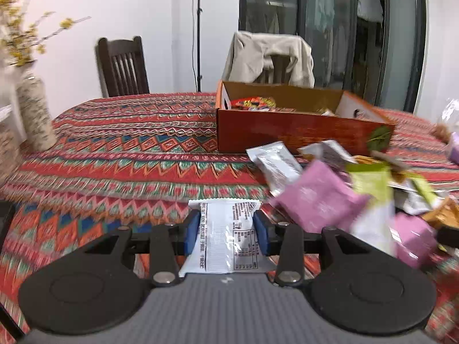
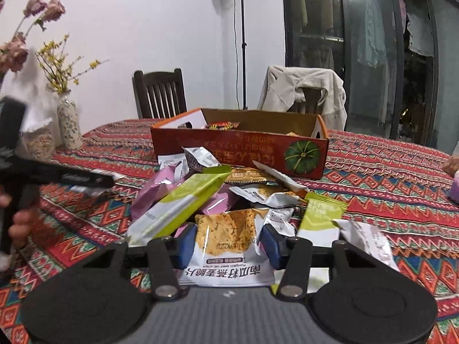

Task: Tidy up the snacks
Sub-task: 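Carry both packets over the box and open both tools to drop them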

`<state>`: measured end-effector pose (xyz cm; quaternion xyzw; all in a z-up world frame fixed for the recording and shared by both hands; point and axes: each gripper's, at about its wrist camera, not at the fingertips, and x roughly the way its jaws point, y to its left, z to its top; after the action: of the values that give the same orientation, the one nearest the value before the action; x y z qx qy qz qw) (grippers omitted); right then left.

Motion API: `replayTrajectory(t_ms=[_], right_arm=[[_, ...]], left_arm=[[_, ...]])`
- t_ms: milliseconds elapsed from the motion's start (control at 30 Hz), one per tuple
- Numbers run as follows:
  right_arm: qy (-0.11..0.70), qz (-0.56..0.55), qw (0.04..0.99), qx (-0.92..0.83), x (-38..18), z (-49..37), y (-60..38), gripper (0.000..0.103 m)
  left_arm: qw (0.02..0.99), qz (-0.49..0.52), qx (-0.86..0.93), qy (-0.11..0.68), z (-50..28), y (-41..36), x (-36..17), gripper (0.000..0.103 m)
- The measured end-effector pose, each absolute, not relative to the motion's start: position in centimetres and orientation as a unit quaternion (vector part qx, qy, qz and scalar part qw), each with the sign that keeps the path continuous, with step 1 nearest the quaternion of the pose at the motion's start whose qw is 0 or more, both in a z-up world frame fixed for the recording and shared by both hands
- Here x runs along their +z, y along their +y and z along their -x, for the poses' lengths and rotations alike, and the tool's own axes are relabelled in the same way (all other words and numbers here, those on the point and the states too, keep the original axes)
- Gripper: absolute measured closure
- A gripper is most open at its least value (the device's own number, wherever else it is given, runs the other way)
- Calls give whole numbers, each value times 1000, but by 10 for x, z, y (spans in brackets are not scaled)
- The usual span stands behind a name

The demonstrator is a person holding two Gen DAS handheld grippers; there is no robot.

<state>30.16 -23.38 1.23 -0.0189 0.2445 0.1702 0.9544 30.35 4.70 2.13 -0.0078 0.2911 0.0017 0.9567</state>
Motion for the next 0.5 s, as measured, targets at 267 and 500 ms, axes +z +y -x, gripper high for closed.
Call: replayTrajectory(t_ms=[267,500], right_arm=[[236,6,956,172,19,-271,-255,54],[234,-7,959,158,20,-262,-268,54]], left_arm=[[962,24,-17,272,-250,24,38,62],[965,24,-42,259,-257,13,48,62]])
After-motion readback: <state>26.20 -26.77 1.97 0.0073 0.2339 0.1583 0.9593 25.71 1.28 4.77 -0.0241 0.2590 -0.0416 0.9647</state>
